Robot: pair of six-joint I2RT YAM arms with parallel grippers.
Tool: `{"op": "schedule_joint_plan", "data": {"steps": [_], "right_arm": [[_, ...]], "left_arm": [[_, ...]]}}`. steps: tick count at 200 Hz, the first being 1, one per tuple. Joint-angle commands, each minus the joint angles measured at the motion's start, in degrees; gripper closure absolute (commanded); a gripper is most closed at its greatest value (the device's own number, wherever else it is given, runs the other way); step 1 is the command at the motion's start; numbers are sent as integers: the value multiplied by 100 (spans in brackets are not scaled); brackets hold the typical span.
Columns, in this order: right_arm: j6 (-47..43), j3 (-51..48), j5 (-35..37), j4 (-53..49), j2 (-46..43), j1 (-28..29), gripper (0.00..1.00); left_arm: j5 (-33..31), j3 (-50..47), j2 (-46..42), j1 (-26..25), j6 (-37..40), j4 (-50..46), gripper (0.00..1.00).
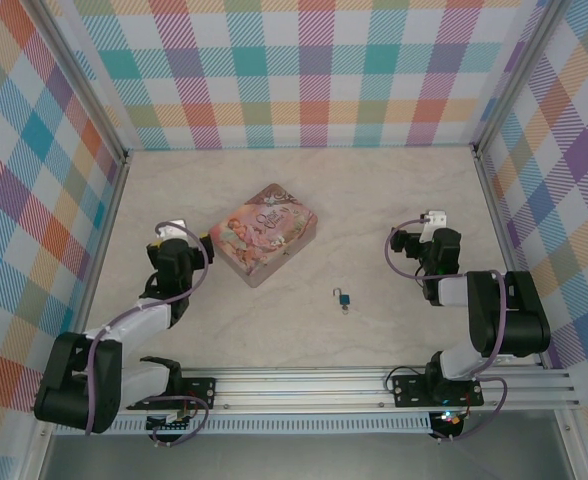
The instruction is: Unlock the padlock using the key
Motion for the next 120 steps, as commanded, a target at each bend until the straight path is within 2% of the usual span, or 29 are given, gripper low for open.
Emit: {"op": "schedule_joint_plan", "data": {"steps": [1, 57, 100, 120], "right_arm": [[79, 15, -110, 33, -38, -1, 0], [75, 13, -112, 31, -36, 1, 0], [74, 14, -110, 29, -36, 2, 0], [75, 11, -112, 33, -35, 2, 0]], "left_arm": [[332, -132, 299, 95, 345, 1004, 0], [869, -448, 1168, 97, 506, 2379, 0], [943, -663, 2179, 100, 576, 3692, 0], [1023, -139, 2093, 194, 461, 2567, 0]]}}
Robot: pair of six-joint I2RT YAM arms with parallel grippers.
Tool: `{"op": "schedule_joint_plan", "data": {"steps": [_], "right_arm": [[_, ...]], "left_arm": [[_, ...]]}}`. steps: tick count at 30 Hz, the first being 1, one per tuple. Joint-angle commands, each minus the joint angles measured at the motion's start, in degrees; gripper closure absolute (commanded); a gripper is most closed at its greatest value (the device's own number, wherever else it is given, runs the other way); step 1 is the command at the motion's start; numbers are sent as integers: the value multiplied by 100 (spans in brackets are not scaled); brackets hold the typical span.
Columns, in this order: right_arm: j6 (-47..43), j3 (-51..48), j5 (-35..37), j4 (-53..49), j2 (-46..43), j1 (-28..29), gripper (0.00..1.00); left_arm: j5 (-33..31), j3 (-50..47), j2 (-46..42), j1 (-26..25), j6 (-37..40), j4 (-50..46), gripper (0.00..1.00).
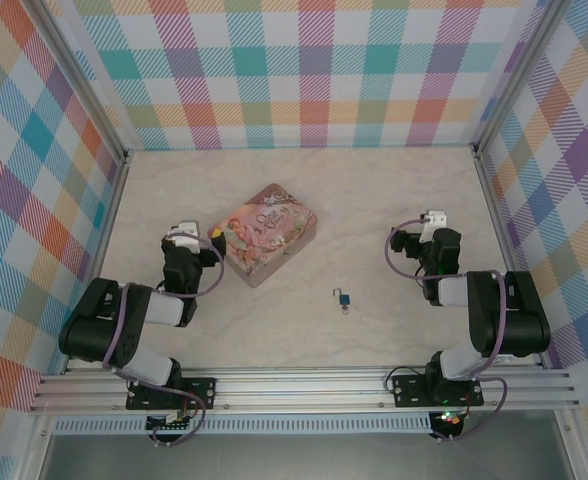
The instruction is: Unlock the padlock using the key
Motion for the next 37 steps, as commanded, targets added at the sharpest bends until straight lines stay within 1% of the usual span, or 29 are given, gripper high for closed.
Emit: {"op": "schedule_joint_plan", "data": {"steps": [1, 2, 3, 4, 5, 37], "right_arm": [[75, 13, -112, 33, -35, 3, 0], [74, 14, -112, 31, -33, 1, 0], [74, 15, -112, 29, -31, -1, 0], [77, 13, -111, 32, -36, 2, 0], [80, 15, -107, 33, -36, 3, 0], [-18, 59, -153, -54, -26, 47, 0]], "left_arm": [[188, 327, 219, 187, 150, -866, 0], [137, 500, 226, 247, 51, -1174, 0], [343, 721, 229, 438, -118, -1614, 0], [645, 756, 233, 622, -216, -1670, 0], [671, 762, 230, 634, -210, -1698, 0], [663, 756, 237, 623, -208, -1677, 0]]}}
